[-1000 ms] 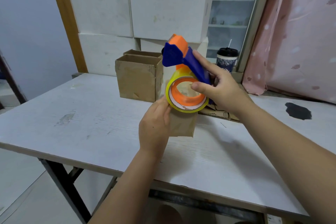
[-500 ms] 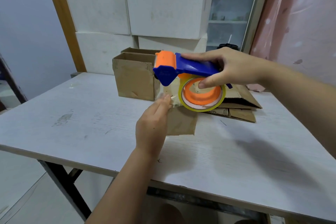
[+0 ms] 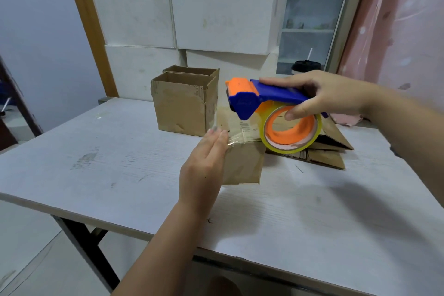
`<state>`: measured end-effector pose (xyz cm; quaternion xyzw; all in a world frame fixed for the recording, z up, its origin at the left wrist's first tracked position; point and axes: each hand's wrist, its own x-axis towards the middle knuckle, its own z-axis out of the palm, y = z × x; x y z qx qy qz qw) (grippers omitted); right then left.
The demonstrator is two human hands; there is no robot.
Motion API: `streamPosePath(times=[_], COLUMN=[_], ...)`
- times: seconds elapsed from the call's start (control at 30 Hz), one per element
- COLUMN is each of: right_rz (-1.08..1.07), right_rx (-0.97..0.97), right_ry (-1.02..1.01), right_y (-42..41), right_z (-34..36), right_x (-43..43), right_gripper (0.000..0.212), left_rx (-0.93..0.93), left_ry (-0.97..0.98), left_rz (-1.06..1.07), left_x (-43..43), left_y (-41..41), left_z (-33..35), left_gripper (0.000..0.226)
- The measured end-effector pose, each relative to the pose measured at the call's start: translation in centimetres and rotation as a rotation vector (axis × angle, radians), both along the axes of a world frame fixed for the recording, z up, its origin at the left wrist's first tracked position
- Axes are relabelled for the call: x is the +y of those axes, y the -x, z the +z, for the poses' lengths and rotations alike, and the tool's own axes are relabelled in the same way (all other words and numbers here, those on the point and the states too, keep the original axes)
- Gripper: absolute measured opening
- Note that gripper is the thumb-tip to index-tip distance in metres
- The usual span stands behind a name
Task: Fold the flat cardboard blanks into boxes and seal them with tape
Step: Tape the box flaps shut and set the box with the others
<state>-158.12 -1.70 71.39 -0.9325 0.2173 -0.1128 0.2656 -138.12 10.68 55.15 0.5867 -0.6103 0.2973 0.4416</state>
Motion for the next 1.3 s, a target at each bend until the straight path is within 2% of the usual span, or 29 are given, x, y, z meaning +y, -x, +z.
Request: streamPosePath(times=[0.13, 0.2, 0.33, 0.4, 0.53, 0.63, 0.87, 1.0, 1.2, 1.3], right_rz=[0.016, 0.02, 0.05, 0.057, 0.054, 0.061, 0.058, 0.031, 0.028, 0.036], right_rx=[-0.169, -0.217, -0.252, -0.249, -0.241, -0.269, -0.499, -0.57, -0.539, -0.456], right_ry=[-0.122, -0.159, -0.24, -0.248, -0.259, -0.305, -0.485, -0.465, -0.355, -0.321], right_y=[0.8, 0.9, 0.8, 0.7, 0.6, 0.6, 1.4, 1.7, 1.6, 1.5], right_z=[-1.9, -2.6, -2.7, -2.6, -2.5, -2.6, -4.7, -5.6, -5.2, -4.4], right_x=[-0.9, -1.1, -1.3, -1.3, -1.2, -1.4, -1.6, -1.3, -1.0, -1.2], right_gripper=[0.069, 0.068, 0.065, 0.064, 0.064, 0.064, 0.065, 0.066, 0.065, 0.067], left_rx=[0.017, 0.068, 0.205, 0.243, 0.201, 0.134, 0.062, 0.124, 0.025, 0.002], left_ry=[0.004, -0.012, -0.048, -0.064, -0.054, -0.044, -0.082, -0.082, 0.056, 0.064], left_rz=[0.012, 0.008, 0.029, 0.034, 0.065, 0.046, -0.01, -0.055, -0.011, -0.023], left_x=[-0.1, 0.0, -0.2, -0.4, -0.3, -0.4, -0.4, -0.2, -0.8, -0.9], left_y=[0.5, 1.1, 2.3, 2.5, 2.6, 2.5, 1.6, 1.8, 1.5, 1.2], left_z=[0.1, 0.4, 1.6, 2.2, 2.1, 2.0, 2.0, 2.0, 1.3, 1.2], left_gripper=[0.031, 0.038, 0.047, 0.044, 0.022, 0.019, 0.024, 0.038, 0.012, 0.021])
